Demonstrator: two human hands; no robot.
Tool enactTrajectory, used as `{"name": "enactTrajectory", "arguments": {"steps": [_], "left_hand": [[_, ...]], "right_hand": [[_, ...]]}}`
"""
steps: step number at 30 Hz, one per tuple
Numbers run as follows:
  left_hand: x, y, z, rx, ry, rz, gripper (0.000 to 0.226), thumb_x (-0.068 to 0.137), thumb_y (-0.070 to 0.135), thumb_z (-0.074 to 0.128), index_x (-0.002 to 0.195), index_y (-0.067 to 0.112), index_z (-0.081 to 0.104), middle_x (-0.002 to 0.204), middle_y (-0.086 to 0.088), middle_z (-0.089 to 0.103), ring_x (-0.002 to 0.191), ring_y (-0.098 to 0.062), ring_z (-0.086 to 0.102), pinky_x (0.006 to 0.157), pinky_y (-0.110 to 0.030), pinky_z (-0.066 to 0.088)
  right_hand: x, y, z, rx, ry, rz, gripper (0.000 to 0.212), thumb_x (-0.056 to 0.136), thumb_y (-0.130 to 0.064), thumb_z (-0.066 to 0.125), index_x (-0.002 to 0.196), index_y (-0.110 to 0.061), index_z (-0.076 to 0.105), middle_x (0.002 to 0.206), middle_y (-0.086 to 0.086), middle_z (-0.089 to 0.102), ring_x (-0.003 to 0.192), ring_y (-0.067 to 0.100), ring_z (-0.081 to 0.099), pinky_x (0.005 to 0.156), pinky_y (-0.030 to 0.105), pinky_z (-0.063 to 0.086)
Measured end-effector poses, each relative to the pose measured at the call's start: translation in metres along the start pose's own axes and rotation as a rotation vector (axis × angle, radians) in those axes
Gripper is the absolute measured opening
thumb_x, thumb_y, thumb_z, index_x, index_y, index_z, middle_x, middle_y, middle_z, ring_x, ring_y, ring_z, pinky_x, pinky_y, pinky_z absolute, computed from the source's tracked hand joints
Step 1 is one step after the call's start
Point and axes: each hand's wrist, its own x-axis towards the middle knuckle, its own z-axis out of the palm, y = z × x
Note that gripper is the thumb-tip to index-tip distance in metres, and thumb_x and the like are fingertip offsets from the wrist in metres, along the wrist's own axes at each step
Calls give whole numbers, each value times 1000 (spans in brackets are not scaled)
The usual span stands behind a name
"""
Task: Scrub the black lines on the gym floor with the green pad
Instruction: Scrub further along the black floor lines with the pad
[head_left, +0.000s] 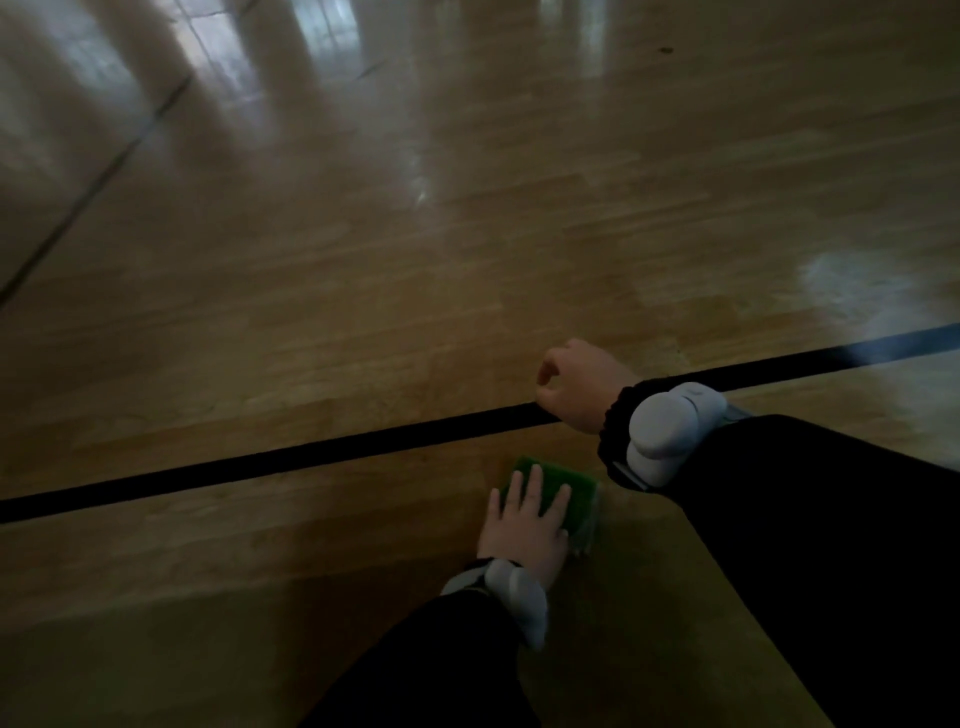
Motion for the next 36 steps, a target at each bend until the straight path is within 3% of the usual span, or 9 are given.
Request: {"name": "enactTrajectory", "arguments": {"steps": [5,10,15,27,31,36], "left_hand": [[-10,-90,-11,-121,-23,-318,59,101,40,26,151,33,-3,159,-6,-15,147,-31,-9,118,-52,1],[-36,-176,-5,-298,-70,-509,58,102,32,29,151,30,-2,160,-10,-12,146,-37,-6,116,-56,13],[-38,-157,1,-264,-47,-437,60,102,30,32,151,33,-2,159,-9,-16,146,-38,-9,116,-57,10],[-66,-54,37,20,-27,54,55,103,34,24,150,39,-3,158,-2,-22,145,-32,-19,118,-53,-7],[-74,-72,42,-33,-12,-13,54,103,34,23,150,39,-4,158,0,-22,146,-28,-17,119,-48,-6],[-104,-131,49,-155,-7,-310,57,103,34,24,151,34,-6,158,-5,-21,146,-31,-15,120,-50,-2]], "right_hand": [[0,-3,3,-32,22,-1,29,97,-28,49,118,-10,58,131,9,46,111,26,53,96,35,46],[-1,-7,8,-40,38,-6,28,96,-29,49,117,-12,58,128,8,47,109,25,53,94,34,46],[-2,-12,11,-41,26,-15,28,96,-30,49,117,-13,57,125,8,48,108,26,53,89,31,44],[4,-57,29,-51,-22,-139,28,97,-26,49,115,-8,59,124,11,49,107,28,53,90,34,45],[6,-70,36,-35,-38,-176,28,96,-28,50,115,-10,59,124,10,50,107,26,53,88,31,43],[4,-83,44,-47,-48,-201,29,96,-28,51,115,-9,61,125,10,49,106,28,54,86,33,45]]}}
